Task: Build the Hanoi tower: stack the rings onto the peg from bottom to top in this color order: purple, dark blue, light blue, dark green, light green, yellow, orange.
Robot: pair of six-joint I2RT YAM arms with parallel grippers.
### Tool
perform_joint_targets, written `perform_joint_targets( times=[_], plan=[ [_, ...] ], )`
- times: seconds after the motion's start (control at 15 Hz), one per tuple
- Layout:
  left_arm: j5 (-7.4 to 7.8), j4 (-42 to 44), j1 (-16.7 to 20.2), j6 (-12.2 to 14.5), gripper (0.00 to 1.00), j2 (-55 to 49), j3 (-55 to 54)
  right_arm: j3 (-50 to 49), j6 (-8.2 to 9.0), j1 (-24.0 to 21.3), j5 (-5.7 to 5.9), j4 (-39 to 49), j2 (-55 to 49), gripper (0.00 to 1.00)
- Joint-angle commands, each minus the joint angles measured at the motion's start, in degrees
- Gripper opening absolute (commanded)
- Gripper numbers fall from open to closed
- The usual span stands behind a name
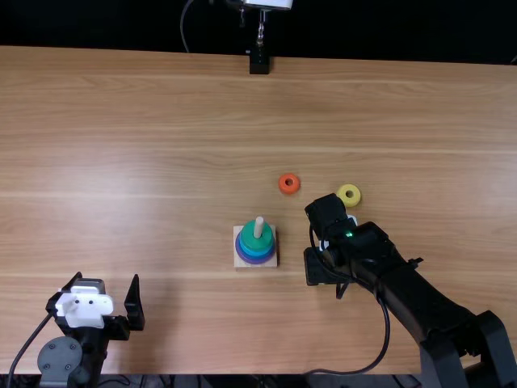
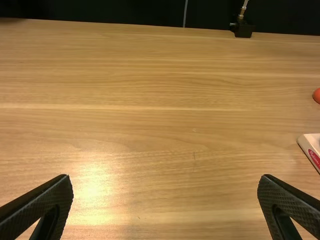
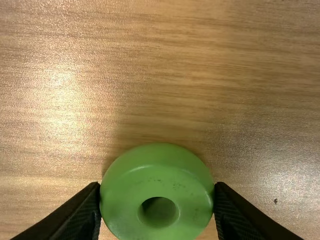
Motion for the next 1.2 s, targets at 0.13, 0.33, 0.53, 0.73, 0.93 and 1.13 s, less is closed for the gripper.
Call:
perform_joint_targets(
  times=[0.13,0.33,0.53,0.73,0.93,1.13],
  plan=[
    [0.92,-4.6,-0.6,0.1,1.00,-0.7,-6.5,6.3,0.28,-0.2,0.28,-4.6,0.4,0.00],
    [0.92,-4.6,-0.6,0.1,1.00,-0.7,-6.5,12.1,-0.14,-0.1,0.17,-12.3,0.3,0.00],
    [0.81,-4.5,-0.6,0.1,1.00,-0.7,-6.5,19.2,-2.67,0.0,0.17,-18.4,0.2,0.00],
    [0.92,-4.6,-0.6,0.1,1.00,-0.7,-6.5,27.6,-6.36,0.2,0.07,-24.8,0.3,0.00],
    [0.92,-4.6,-0.6,0.1,1.00,-0.7,-6.5,34.4,-8.68,2.6,0.07,-29.4,0.4,0.00],
    [0.81,-4.6,-0.6,0.1,1.00,-0.7,-6.5,40.6,-8.79,5.4,0.07,-31.2,0.5,0.00]
  ],
)
